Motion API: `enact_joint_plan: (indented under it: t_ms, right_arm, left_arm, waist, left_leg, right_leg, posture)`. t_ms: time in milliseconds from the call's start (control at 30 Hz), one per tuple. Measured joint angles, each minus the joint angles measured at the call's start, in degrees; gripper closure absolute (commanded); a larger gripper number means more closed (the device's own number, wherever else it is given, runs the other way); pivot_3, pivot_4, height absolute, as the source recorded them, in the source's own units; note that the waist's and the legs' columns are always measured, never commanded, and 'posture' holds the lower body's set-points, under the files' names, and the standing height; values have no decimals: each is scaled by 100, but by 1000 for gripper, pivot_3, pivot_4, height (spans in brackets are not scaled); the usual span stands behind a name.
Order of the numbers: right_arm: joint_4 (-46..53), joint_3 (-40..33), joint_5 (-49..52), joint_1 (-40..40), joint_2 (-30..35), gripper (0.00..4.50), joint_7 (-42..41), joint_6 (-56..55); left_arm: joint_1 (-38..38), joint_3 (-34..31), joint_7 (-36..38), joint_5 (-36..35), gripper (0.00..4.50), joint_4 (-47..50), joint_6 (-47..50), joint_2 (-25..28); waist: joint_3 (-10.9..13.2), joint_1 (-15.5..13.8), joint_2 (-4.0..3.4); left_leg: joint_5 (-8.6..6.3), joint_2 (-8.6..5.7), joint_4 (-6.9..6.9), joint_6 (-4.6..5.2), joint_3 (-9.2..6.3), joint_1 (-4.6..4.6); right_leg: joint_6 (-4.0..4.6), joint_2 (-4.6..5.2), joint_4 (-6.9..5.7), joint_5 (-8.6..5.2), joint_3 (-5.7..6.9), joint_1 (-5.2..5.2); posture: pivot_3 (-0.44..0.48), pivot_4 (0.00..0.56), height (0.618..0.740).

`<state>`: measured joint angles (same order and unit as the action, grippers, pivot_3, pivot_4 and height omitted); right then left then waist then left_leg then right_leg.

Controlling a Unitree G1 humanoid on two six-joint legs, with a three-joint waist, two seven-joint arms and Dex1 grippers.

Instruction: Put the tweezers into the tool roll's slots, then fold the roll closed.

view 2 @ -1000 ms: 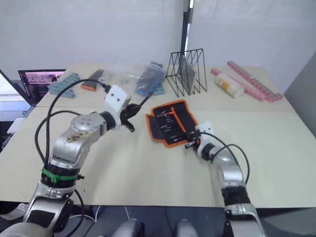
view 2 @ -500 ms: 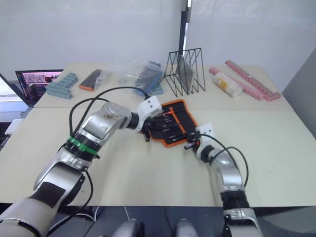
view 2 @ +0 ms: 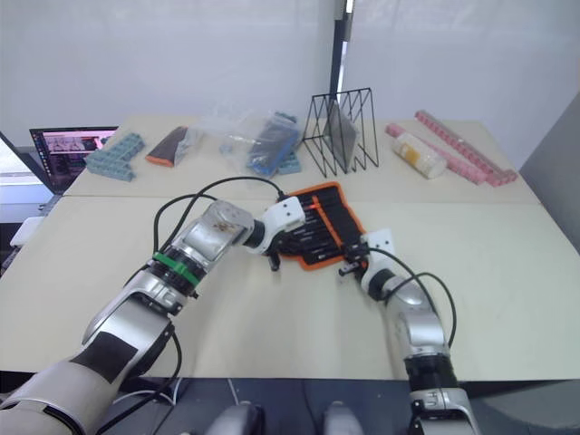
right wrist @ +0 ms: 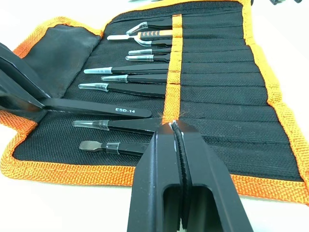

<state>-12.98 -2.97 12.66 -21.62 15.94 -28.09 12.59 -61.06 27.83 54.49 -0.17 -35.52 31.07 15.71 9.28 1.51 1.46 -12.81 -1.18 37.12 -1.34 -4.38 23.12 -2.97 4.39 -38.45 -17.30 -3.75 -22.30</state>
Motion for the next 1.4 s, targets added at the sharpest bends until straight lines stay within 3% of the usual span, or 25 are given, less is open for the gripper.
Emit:
enact_joint_plan:
  t_ms: [800,1400]
  right_arm:
    - [92,8,-9,82,-135,4500,200,26]
    - [360,58,-14,260,-238,4500,334,137]
  left_arm:
    - [-1069,-297,68,932,4483,-3068,-2515,-867]
    - [-1465,-785,-592,1412,4483,-4110,-3168,-1476]
  waist:
    - [0,20,1]
    - [0,32,1]
  left_leg:
    - [0,-3,9,1,1,3]
    - [0,-5,10,2,-2,4]
  right_leg:
    - [-1,-1,-4,0,4,0]
    - [-3,0,-8,-1,8,0]
  posture:
    - [0,150,739]
    - [0,150,739]
